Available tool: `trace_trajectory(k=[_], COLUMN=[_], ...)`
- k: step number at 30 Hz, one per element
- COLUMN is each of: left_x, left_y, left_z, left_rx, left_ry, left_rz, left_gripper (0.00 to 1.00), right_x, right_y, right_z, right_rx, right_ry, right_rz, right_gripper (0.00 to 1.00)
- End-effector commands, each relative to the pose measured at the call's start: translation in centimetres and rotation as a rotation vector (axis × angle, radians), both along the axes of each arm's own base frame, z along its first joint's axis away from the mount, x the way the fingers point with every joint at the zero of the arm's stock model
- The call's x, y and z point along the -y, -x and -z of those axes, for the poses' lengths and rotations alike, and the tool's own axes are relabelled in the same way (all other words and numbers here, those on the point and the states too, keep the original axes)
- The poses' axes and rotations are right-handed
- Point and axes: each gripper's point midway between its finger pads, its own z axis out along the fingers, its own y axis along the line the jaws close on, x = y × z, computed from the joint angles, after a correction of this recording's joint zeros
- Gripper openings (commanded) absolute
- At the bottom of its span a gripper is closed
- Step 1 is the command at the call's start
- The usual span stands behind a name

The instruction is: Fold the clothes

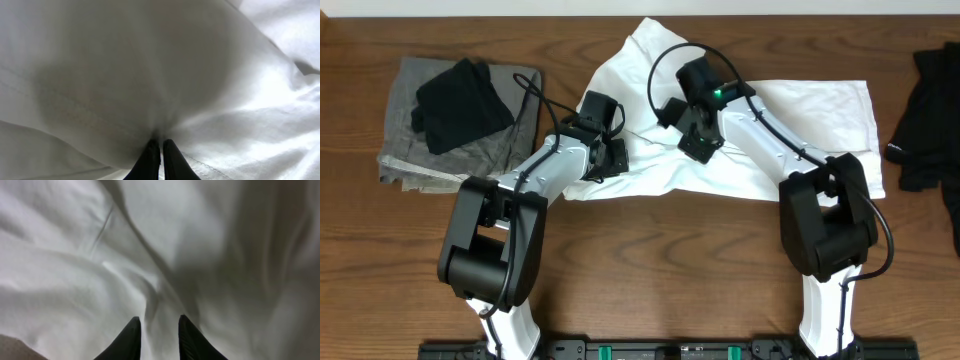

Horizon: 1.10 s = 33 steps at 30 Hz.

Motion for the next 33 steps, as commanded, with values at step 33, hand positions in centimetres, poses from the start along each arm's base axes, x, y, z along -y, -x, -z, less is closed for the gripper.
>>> trace_trajectory(k=[33], left_x=[-0.7], left_y=[0.9], left_z=[1.4], left_rx=[-0.034], left_ry=[-0.033], left_rz=[0.005], left_gripper=[0.08], right_x=[0.1], right_y=[0.8], right_z=[2.2], right_rx=[-0.031], right_ry=[-0.056], right_rz=[0.009], right_gripper=[0.21])
